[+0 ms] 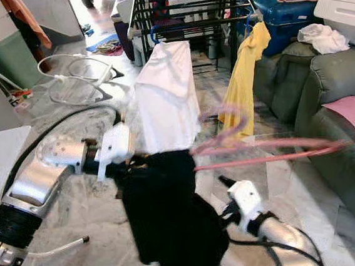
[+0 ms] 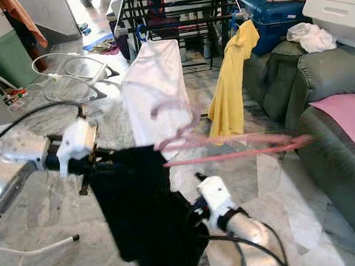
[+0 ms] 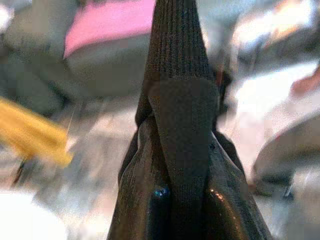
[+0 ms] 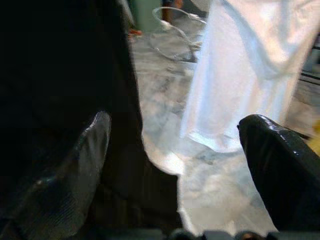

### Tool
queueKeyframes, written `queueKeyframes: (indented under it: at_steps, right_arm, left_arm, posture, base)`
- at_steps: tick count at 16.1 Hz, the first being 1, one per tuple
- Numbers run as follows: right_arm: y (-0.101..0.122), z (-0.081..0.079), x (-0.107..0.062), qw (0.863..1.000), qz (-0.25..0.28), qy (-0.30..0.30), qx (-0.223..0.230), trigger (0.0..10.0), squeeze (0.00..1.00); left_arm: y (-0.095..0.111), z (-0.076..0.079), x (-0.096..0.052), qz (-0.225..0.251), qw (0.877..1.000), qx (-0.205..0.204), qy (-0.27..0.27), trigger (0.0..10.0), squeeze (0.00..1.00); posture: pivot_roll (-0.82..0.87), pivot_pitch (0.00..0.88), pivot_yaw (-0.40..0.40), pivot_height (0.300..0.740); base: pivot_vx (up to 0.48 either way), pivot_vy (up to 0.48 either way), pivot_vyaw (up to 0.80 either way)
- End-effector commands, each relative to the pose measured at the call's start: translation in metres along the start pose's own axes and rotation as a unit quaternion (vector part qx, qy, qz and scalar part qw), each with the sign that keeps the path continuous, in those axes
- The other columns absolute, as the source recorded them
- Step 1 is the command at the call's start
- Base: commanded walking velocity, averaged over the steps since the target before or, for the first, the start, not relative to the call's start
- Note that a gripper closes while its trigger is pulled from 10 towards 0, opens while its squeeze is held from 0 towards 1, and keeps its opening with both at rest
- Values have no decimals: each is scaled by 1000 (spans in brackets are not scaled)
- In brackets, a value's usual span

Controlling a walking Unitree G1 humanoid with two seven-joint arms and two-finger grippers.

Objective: Hang hanger

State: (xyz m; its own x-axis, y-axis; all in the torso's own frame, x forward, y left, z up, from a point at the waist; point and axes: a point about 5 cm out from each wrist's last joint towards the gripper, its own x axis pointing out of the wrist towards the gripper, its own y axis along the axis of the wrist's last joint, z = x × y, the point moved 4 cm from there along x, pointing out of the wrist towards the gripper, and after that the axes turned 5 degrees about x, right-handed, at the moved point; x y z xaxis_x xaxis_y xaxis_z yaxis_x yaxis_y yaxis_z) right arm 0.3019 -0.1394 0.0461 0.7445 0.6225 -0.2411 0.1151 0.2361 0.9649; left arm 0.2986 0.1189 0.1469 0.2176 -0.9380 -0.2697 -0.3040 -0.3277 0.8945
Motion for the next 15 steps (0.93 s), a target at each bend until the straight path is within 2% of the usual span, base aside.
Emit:
queueKeyframes:
  at_steps: [1, 2, 4, 8, 9, 10, 12, 14, 15]
  right_arm:
    - [8, 10, 0, 1000, 10, -11, -14, 10000, 35]
    - [9, 14, -2, 1000, 9, -14, -17, 10000, 0]
    - [9, 22, -6, 1000, -1, -7, -20, 10000, 0]
    - [12, 31, -5, 999, -11, 11, -34, 10000, 0]
    - [12, 31, -4, 999, -10, 13, -36, 10000, 0]
    - [14, 28, -2, 999, -8, 20, -40, 10000, 0]
    - [15, 21, 4, 999, 0, 34, -42, 10000, 0]
    - [15, 16, 7, 998, 6, 42, -40, 10000, 0]
    - [15, 12, 9, 998, 8, 47, -39, 10000, 0]
  left_arm:
    - [-20, -5, -11, -51, 998, 24, 21, 0, 0]
    - [-25, -5, -12, -58, 998, 26, 26, 0, 0]
    - [-35, -6, -14, -84, 995, 48, 20, 0, 0]
    - [-23, -9, -4, -50, 993, 102, -14, 0, 0]
    - [-21, -9, -2, -45, 993, 102, -21, 0, 0]
    - [-13, -11, 1, -27, 995, 96, -22, 0, 0]
    - [15, -22, 8, 37, 996, 85, -9, 0, 0]
    - [25, -27, 11, 58, 994, 94, 1, 0, 0]
    - [31, -30, 13, 63, 992, 113, 3, 0, 0]
  posture:
    - [-161, 0, 200, 740]
    - [-162, 0, 201, 740]
    - [-163, 0, 205, 740]
    - [-148, 0, 204, 740]
    - [-144, 0, 202, 740]
    - [-142, 0, 204, 740]
    - [-140, 0, 207, 740]
    - [-138, 0, 209, 740]
    - [-136, 0, 210, 740]
  base:
    - [0, 0, 0]
    - [0, 0, 0]
    - [0, 0, 0]
    - [0, 0, 0]
    - [0, 0, 0]
    - [0, 0, 0]
    - [0, 0, 0]
    - [0, 0, 0]
    - [0, 0, 0]
